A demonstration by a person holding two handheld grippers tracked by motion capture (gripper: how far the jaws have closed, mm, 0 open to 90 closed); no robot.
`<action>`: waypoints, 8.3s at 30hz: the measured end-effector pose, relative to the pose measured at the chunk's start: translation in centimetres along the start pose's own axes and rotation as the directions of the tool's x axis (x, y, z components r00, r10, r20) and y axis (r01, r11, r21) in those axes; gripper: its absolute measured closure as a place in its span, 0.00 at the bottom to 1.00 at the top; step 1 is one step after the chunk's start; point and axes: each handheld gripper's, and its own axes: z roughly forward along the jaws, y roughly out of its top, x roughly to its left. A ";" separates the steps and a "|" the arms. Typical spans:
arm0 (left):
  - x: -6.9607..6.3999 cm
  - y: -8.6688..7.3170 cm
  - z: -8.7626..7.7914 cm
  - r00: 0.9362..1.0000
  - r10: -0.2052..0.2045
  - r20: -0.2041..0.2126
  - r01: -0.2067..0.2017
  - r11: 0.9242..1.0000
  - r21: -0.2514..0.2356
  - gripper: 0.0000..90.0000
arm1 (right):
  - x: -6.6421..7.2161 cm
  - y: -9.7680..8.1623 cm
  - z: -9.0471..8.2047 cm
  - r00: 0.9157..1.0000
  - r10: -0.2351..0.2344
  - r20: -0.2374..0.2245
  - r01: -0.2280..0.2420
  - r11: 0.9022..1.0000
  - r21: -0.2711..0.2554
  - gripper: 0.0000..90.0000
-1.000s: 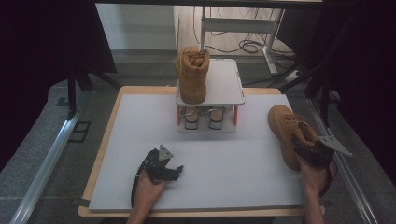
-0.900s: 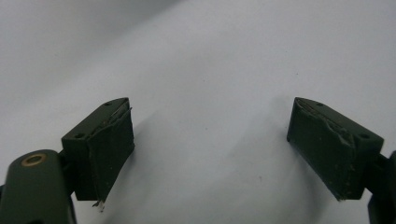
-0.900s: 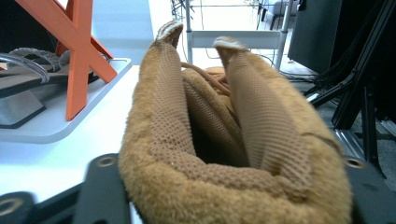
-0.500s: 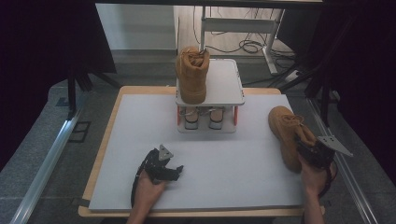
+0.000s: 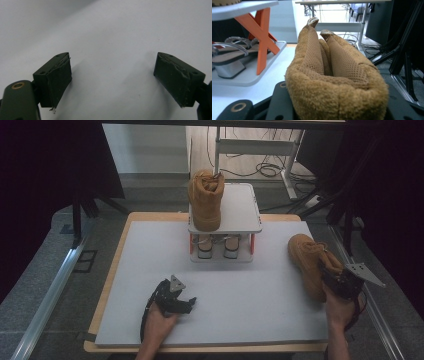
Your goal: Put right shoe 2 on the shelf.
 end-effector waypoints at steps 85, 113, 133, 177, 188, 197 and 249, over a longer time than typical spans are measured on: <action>0.0 0.0 0.0 1.000 0.009 -0.004 -0.009 1.000 -0.001 0.16 | 11.4 14.7 3.0 0.977 -0.144 -0.156 0.104 0.965 -0.240 0.62; 0.1 0.0 0.0 1.000 0.016 -0.004 -0.016 1.000 0.004 0.16 | 17.2 16.3 8.0 0.964 -0.168 -0.206 0.117 0.964 -0.239 0.62; 0.1 0.0 0.0 1.000 0.015 -0.001 -0.015 1.000 0.004 0.17 | 19.6 16.4 12.2 0.965 -0.155 -0.212 0.113 0.974 -0.198 0.62; -0.1 0.0 -0.1 1.000 0.019 -0.010 -0.019 1.000 0.000 0.16 | 19.0 15.0 13.3 0.938 -0.177 -0.298 0.168 0.984 -0.056 0.04; -0.1 0.0 -0.1 1.000 0.020 -0.011 -0.020 1.000 -0.002 0.17 | 18.5 13.4 11.6 0.936 -0.176 -0.304 0.178 0.984 -0.020 0.14; -0.1 0.0 -0.1 1.000 0.022 -0.010 -0.022 1.000 0.000 0.16 | 16.5 12.0 10.2 0.921 -0.159 -0.356 0.183 0.983 0.034 0.38; -0.1 0.0 -0.1 1.000 0.019 -0.012 -0.019 1.000 0.001 0.16 | 16.1 8.3 10.9 0.891 -0.142 -0.431 0.179 0.983 0.045 1.00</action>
